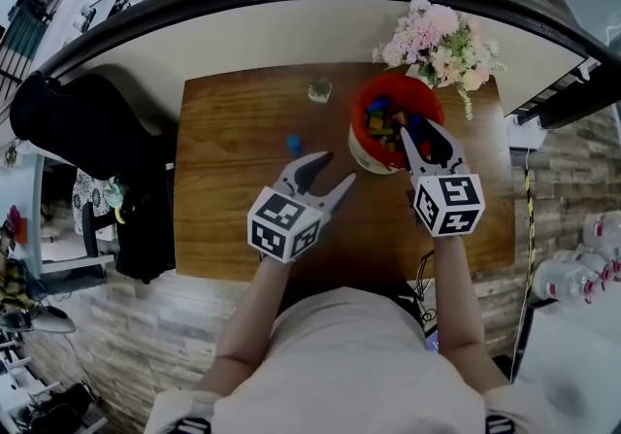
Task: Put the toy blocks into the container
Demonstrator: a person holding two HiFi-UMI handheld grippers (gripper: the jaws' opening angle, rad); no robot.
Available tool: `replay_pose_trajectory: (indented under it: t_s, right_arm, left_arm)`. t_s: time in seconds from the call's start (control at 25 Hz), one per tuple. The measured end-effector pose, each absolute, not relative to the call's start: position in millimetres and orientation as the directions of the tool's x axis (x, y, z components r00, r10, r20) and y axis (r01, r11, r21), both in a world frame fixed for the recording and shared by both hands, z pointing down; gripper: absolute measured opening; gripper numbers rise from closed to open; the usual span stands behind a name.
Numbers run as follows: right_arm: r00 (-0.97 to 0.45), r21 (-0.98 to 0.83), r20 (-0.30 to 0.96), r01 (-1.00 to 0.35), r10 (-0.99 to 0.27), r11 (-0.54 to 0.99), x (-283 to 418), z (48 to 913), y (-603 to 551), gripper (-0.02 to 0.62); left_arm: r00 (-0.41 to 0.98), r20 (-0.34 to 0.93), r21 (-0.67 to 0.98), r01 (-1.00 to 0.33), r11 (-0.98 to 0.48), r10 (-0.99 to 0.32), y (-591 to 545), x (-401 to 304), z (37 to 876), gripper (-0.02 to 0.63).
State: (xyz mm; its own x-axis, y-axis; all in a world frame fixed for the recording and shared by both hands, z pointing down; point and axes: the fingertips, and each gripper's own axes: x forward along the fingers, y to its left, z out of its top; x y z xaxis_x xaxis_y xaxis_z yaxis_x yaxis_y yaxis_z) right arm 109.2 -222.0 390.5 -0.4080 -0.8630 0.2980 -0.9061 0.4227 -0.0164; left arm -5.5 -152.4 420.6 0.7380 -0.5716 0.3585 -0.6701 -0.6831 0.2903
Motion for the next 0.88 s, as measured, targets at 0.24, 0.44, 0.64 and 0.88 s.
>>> replay_pose_trajectory:
  t_s: [0.24,0.44,0.64,0.88]
  right_arm:
    - [-0.42,-0.027,0.31,-0.9,-0.853,0.434,105,395,-215,0.156]
    - [-0.431,-0.023,0.291,-0.895,-0.854,0.445,99,388,-209,0.156]
    - [-0.475,-0.027,0.245,-0.875,-0.845,0.483,77,377,-196,0.154]
    - [-0.573,-0.051,0.239,-0.814,-0.784,0.579,35,384,-172,0.153]
  left_arm:
    - [0.73,0.364,0.291,-0.679,-0.674,-0.579,-150,-10,423,0.213]
    - [0.72,0.362,0.295,-0.691,-0.66,-0.592,-149,-15,424,0.216]
    - [0.706,0.362,0.285,-0.705,-0.649,-0.609,-144,-27,423,0.221]
    - [0.663,0.392,0.289,-0.747,-0.599,-0.638,-133,-56,438,0.221]
